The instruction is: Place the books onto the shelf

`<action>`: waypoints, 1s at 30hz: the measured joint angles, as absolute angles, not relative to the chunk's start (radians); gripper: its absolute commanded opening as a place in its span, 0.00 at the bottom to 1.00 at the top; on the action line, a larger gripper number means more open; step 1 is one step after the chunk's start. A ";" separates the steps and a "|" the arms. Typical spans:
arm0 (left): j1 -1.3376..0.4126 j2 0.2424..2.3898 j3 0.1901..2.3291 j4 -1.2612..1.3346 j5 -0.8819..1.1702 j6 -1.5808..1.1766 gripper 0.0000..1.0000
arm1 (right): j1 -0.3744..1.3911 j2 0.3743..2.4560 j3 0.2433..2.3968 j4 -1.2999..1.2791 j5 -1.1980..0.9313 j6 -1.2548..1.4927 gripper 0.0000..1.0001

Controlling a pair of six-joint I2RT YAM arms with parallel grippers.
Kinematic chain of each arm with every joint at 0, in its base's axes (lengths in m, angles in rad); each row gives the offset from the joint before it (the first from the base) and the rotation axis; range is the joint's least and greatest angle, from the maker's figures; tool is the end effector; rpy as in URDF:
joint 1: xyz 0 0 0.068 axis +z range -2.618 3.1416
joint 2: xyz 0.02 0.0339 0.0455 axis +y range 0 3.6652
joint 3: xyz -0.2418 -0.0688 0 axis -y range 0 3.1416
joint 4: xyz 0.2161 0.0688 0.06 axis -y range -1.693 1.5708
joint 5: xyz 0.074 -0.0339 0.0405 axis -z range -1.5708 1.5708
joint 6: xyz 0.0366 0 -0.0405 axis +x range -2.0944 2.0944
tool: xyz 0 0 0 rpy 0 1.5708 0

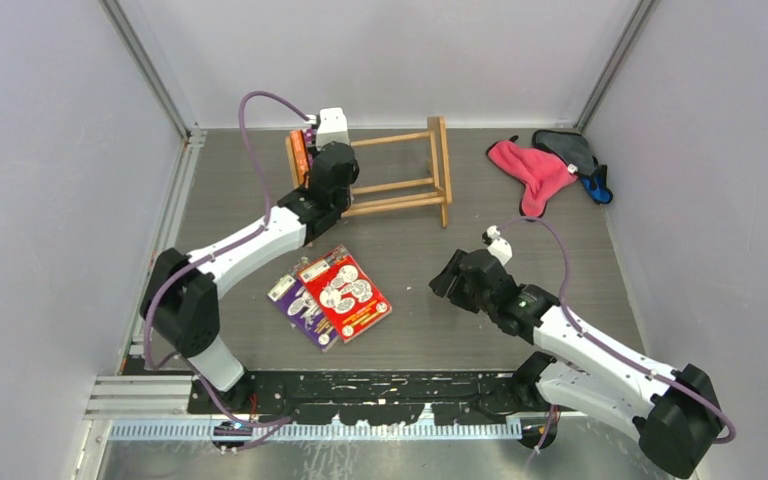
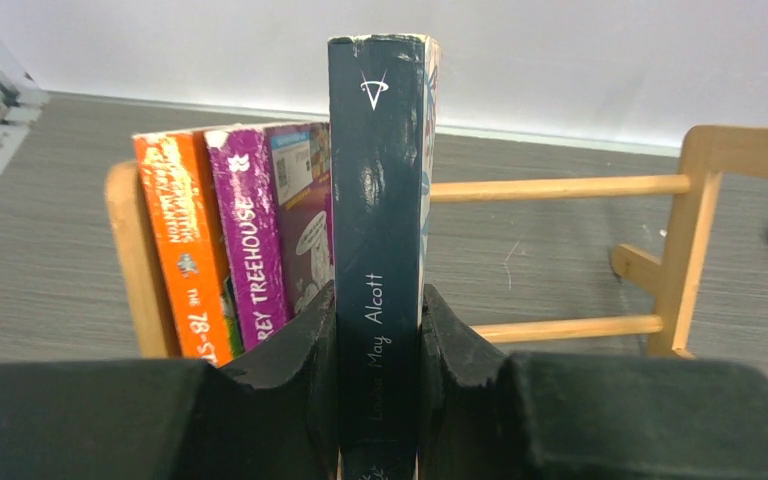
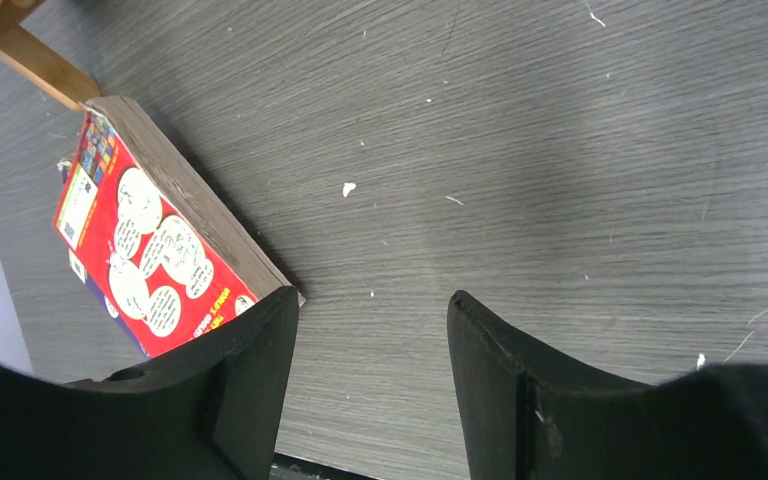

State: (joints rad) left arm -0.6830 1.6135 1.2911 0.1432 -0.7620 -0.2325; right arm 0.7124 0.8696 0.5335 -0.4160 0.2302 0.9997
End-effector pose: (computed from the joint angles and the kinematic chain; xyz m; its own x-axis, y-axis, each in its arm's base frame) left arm 0.2899 -0.2033 0.3256 -0.1183 -0.1186 -0.9859 -0.1003 0.9892 -0.1070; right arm 0.1325 0.1034 0.2087 -0.7088 0.4701 -0.5259 0.1591 0.8329 0.5301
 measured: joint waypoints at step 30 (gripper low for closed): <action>-0.584 1.780 1.312 0.289 -0.621 -0.276 0.00 | 0.676 0.991 0.564 -0.315 0.200 0.962 0.62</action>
State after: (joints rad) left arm -0.5842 1.7802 1.3117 0.2886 -0.6209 -0.2756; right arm 0.6758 0.9909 0.5644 -0.3149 0.2001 0.9619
